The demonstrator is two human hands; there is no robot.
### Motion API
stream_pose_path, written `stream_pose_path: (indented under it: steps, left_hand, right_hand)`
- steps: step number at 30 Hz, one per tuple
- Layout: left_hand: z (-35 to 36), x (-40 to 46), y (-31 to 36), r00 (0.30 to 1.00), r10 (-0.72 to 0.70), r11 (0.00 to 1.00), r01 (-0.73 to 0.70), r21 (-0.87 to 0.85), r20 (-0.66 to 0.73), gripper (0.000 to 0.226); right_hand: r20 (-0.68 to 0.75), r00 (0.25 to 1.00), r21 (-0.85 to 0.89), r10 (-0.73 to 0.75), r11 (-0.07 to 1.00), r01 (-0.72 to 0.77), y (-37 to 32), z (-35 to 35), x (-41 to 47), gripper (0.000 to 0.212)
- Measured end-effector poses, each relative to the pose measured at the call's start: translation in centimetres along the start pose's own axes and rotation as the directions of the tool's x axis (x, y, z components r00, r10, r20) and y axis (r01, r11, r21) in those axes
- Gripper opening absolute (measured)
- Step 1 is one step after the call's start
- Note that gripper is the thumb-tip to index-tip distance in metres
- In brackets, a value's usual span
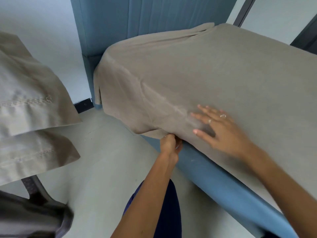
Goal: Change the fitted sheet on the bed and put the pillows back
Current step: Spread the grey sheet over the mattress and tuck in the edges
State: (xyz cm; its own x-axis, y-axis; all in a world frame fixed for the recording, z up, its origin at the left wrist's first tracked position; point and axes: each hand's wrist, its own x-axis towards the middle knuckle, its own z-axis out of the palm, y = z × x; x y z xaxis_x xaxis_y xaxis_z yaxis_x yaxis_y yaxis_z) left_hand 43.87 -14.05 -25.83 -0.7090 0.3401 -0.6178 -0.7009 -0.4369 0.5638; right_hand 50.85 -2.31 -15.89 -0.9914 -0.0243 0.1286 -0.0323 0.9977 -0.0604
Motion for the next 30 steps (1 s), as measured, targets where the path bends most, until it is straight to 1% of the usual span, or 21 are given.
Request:
stream_pose_path:
  steps: [2,3,8,9,10,13,14,15,18,22,25,30]
  left_hand:
    - [0.7,0.4,-0.1,0.999,0.04,0.997,-0.04,-0.059,-0.001,0.024]
    - [0.8,0.6,-0.3,0.998,0.055,0.995,-0.054,-0.082,0.011,0.024]
    - [0.4,1.4,0.4,0.996,0.069,0.993,-0.063,-0.104,0.05,0.023]
    - [0.2,1.4,0.7,0.997,0.057,0.993,-0.051,-0.108,0.054,0.02]
    - [0.1,1.2,1.1,0.998,0.029,0.994,-0.023,-0.103,0.057,0.025]
    - [-0.1,1.0,2.3,0.996,-0.04,0.992,0.05,-0.113,0.085,0.07]
    - [0.0,1.3,2.5,0.995,-0.048,0.991,0.059,-0.12,0.088,0.078]
    - [0.1,1.3,2.7,0.995,-0.055,0.991,0.064,-0.115,0.084,0.081]
    - [0.9,1.9,2.9,0.995,-0.096,0.993,0.095,-0.076,-0.011,0.078]
    - [1.3,1.9,2.1,0.977,-0.152,0.985,0.136,-0.109,-0.151,0.066]
    - [2.0,1.6,2.0,0.959,-0.187,0.979,0.164,-0.121,-0.212,0.06]
    - [3.6,0.9,2.4,0.927,-0.221,0.973,0.189,-0.134,-0.303,0.061]
  right_hand:
    - [0.204,0.978,-0.137,0.04,0.99,-0.012,1.7,0.4,2.1,0.08]
    - [0.252,0.966,-0.165,0.051,0.986,-0.009,2.3,1.1,2.4,0.081]
    - [0.19,0.982,-0.174,0.017,0.985,0.017,3.0,2.8,2.3,0.076]
    - [0.172,0.985,-0.182,0.006,0.983,0.026,3.3,3.0,2.5,0.074]
    - [0.148,0.989,-0.19,-0.007,0.981,0.035,3.4,3.2,2.5,0.073]
    - [0.057,0.998,-0.181,-0.034,0.983,0.044,3.7,4.2,2.4,0.072]
    - [0.032,0.999,-0.163,-0.042,0.986,0.046,3.7,4.6,2.3,0.072]
    - [0.005,0.999,-0.151,-0.042,0.988,0.043,3.8,4.9,2.1,0.072]
    - [-0.026,0.999,-0.112,-0.034,0.993,0.031,3.7,4.9,2.2,0.073]
    - [-0.002,0.999,-0.101,-0.049,0.994,0.048,3.4,4.2,2.1,0.07]
    - [0.01,0.999,-0.099,-0.048,0.994,0.049,3.2,3.8,2.2,0.068]
    - [0.029,0.998,-0.078,-0.056,0.995,0.058,3.1,3.3,2.4,0.065]
